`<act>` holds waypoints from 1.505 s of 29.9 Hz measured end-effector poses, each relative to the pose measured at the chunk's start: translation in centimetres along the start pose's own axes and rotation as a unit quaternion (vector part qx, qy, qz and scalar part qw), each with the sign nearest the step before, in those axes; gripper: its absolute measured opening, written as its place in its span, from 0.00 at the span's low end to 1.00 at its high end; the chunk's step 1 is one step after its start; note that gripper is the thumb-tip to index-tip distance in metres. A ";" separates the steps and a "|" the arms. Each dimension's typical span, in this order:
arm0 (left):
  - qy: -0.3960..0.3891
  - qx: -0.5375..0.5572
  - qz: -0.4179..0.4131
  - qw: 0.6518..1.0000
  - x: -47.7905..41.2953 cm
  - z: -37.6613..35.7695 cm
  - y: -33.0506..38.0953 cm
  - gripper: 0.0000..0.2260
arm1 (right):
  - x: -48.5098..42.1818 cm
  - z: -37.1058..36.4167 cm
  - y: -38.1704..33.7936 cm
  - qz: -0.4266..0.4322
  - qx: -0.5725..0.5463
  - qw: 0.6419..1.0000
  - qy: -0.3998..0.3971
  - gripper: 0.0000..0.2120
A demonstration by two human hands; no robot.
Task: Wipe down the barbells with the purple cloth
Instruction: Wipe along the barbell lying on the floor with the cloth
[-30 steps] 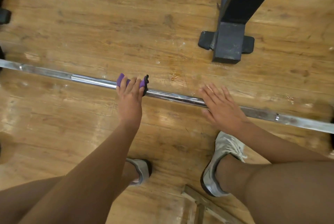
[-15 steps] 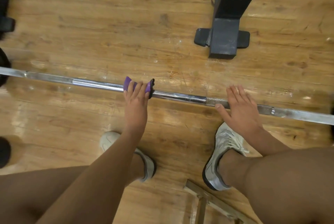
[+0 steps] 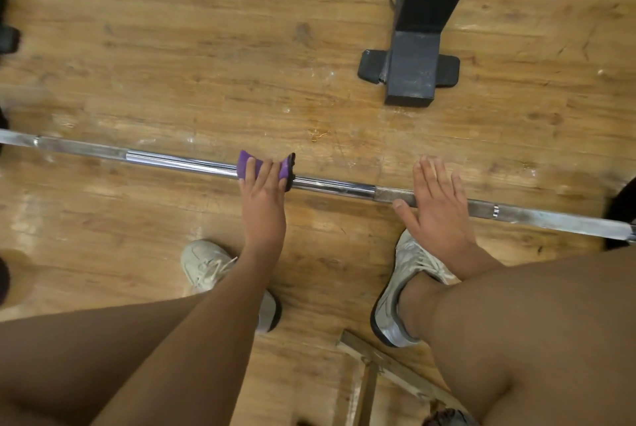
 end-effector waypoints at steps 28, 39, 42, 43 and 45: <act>0.025 0.055 0.034 0.998 0.8 0.8 -0.9 0.18 | 1.5 -0.5 -0.4 0.005 -0.046 0.995 -0.091 0.51; 0.036 -0.013 -0.027 0.999 -0.7 -0.2 -0.4 0.20 | -1.7 0.4 0.2 -0.006 -0.046 0.995 -0.089 0.48; 0.030 -0.080 -0.070 0.994 -2.3 0.2 0.0 0.21 | -3.0 0.8 0.4 -0.010 -0.040 0.994 -0.101 0.45; 0.028 -0.099 -0.084 0.991 -2.8 0.3 0.2 0.22 | -3.4 1.0 0.4 -0.010 -0.038 0.994 -0.104 0.44; 0.026 -0.117 -0.108 0.987 -3.9 0.4 0.4 0.22 | -4.1 1.5 0.4 -0.009 -0.035 0.994 -0.102 0.42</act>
Point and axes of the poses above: each hand's wrist, its own x-axis away from the middle knuckle, its own z-axis out of the back of the hand, y = z × x, the point moved 10 cm from there along -x, towards the middle knuckle, and after that the axes turned 9 degrees about -z, right-handed, at the moved point
